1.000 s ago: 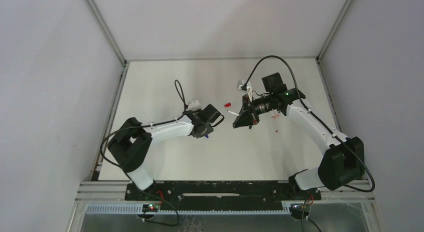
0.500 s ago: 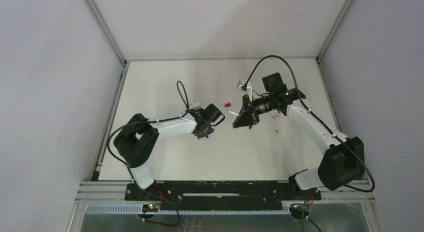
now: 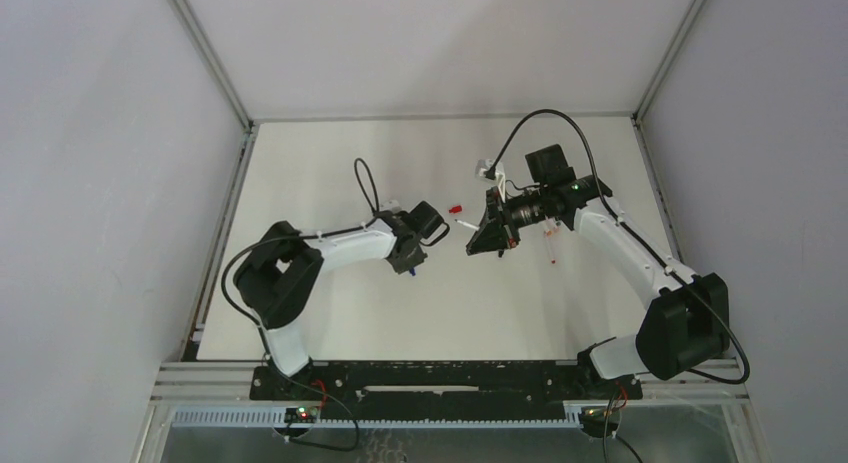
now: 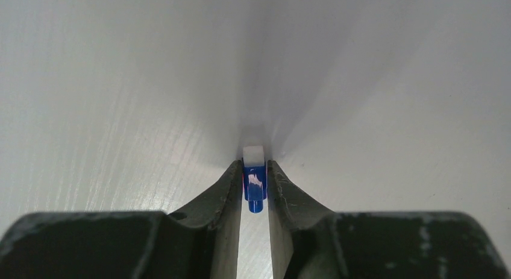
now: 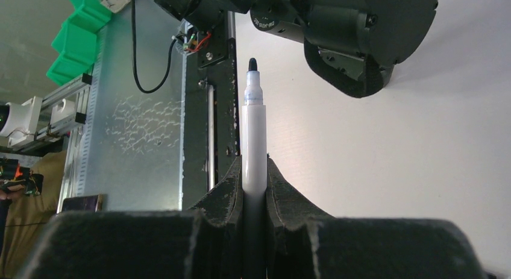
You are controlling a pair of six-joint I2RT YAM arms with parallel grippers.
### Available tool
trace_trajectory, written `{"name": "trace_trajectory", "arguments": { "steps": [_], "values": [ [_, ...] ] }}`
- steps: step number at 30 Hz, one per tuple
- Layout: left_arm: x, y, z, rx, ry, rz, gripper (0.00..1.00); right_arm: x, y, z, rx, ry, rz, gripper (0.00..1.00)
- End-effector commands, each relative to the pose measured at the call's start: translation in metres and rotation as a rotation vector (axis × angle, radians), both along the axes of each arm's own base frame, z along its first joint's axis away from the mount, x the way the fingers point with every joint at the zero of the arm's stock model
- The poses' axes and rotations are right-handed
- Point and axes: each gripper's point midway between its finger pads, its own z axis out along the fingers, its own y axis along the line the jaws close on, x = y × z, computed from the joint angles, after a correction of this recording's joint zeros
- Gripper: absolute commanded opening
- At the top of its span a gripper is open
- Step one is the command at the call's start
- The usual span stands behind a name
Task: Insert the pens into the pen caps
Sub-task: Insert the pen into the pen cap.
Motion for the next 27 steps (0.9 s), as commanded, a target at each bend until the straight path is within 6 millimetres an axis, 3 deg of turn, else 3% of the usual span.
{"name": "trace_trajectory", "arguments": {
  "steps": [1,11,19,23,27],
  "values": [
    [-0.008,0.001,-0.009,-0.006,0.076,0.002,0.26,-0.001,0.000,0.025,0.051,-0.076,0.014,0.00],
    [-0.021,0.013,-0.019,0.025,0.193,-0.061,0.26,-0.002,-0.003,0.031,0.064,-0.087,0.010,0.00],
    [-0.030,0.010,-0.026,0.025,0.267,-0.115,0.14,-0.002,-0.005,0.034,0.072,-0.088,0.008,0.00],
    [-0.020,0.006,-0.002,-0.020,0.177,-0.147,0.08,-0.003,-0.003,0.028,0.065,-0.073,0.021,0.00],
    [-0.009,-0.005,0.044,-0.155,0.000,-0.197,0.00,-0.007,0.002,0.020,0.047,-0.080,0.048,0.00]
  ]
}}
